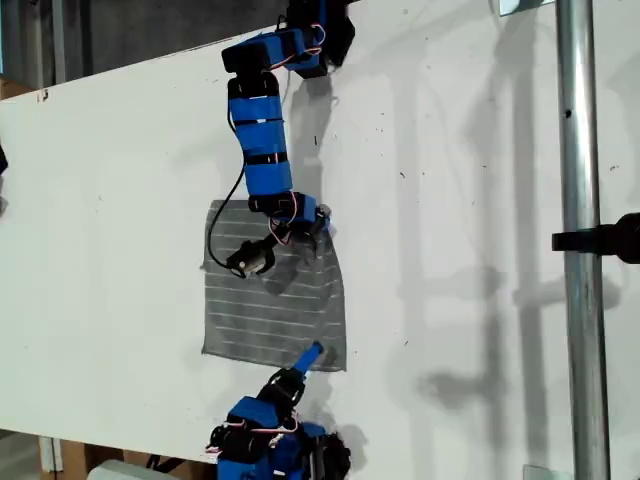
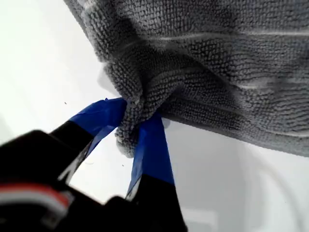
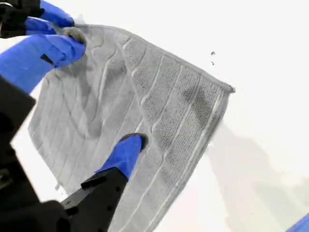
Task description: Grasp corners of a towel and fold twice.
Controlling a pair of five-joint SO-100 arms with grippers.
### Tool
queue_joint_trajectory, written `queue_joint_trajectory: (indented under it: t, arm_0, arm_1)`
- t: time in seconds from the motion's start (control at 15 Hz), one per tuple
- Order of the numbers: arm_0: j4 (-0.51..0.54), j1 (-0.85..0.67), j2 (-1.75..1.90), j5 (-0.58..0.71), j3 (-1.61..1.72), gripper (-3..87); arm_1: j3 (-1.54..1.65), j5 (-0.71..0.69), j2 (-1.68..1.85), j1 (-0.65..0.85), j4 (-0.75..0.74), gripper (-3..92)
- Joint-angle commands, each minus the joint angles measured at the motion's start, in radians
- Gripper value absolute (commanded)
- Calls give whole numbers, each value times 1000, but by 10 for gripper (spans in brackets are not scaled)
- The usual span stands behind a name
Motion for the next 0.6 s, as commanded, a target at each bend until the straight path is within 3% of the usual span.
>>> queue_joint_trajectory:
  t: [0.0, 0.53]
  arm_0:
    - [-110, 6, 29, -14, 114, 338]
    - [-232, -3, -49, -107, 311, 340]
  arm_1:
    - [-20, -9, 51, -17, -20, -1]
    - [-15, -11, 52, -20, -34, -1]
